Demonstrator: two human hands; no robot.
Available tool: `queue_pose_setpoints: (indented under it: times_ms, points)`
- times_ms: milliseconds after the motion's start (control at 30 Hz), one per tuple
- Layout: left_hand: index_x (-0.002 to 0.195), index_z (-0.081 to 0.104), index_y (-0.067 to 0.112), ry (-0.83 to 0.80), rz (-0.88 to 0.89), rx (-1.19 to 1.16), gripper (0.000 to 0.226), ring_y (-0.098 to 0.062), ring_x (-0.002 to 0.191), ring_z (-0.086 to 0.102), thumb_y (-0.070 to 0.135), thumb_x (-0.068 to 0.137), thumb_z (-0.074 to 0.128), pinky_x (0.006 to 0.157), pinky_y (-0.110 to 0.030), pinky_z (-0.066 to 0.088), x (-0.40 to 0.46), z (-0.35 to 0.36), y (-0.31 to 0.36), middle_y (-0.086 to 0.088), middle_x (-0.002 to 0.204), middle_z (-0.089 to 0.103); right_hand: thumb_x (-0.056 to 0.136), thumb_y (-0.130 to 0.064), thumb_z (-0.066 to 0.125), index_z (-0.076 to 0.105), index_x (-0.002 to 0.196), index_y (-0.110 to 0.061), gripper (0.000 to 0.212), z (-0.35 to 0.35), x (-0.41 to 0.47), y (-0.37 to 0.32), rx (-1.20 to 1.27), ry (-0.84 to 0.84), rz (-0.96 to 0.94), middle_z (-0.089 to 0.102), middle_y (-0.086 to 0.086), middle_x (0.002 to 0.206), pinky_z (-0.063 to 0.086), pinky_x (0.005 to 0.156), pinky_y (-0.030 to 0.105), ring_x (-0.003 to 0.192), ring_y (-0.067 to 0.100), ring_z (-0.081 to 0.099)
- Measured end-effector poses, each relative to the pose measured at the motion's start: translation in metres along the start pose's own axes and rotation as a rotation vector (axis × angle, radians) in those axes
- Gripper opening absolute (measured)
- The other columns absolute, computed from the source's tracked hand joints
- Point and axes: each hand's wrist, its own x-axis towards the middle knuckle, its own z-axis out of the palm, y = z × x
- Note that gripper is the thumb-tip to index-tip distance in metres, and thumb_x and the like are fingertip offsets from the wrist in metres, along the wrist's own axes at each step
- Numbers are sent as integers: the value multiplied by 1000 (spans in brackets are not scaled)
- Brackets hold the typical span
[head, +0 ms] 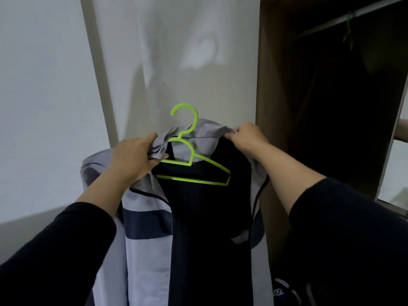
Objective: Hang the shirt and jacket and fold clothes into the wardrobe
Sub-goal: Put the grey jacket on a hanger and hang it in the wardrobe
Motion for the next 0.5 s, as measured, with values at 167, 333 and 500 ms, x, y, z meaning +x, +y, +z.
queue_pose_setpoints:
  times_ms: [167, 333, 500]
  points:
    - [87, 47, 15, 0, 15, -150, 37, -41, 76, 59, 44, 82, 68, 60, -31, 29, 9, -9, 22, -8, 67, 57, 85, -27, 64, 61, 104, -3, 30, -23, 6, -33, 482, 66, 110, 63, 10, 95, 42, 61, 26, 83, 24, 59]
    - [83, 38, 18, 108, -127, -209, 41, -41, 78, 58, 52, 83, 62, 59, -35, 35, 17, -9, 26, -12, 75, 60, 77, -34, 68, 63, 93, -10, 29, -12, -9, -37, 383, -75, 79, 61, 7, 82, 38, 51, 24, 67, 19, 56]
    - [86, 40, 18, 116, -174, -274, 39, -40, 79, 58, 52, 84, 60, 62, -39, 41, 18, 0, 34, -12, 78, 61, 71, -49, 43, 66, 91, -31, 35, -3, -18, -30, 116, -29, -161, 61, -1, 119, 36, 104, 48, 116, 25, 52]
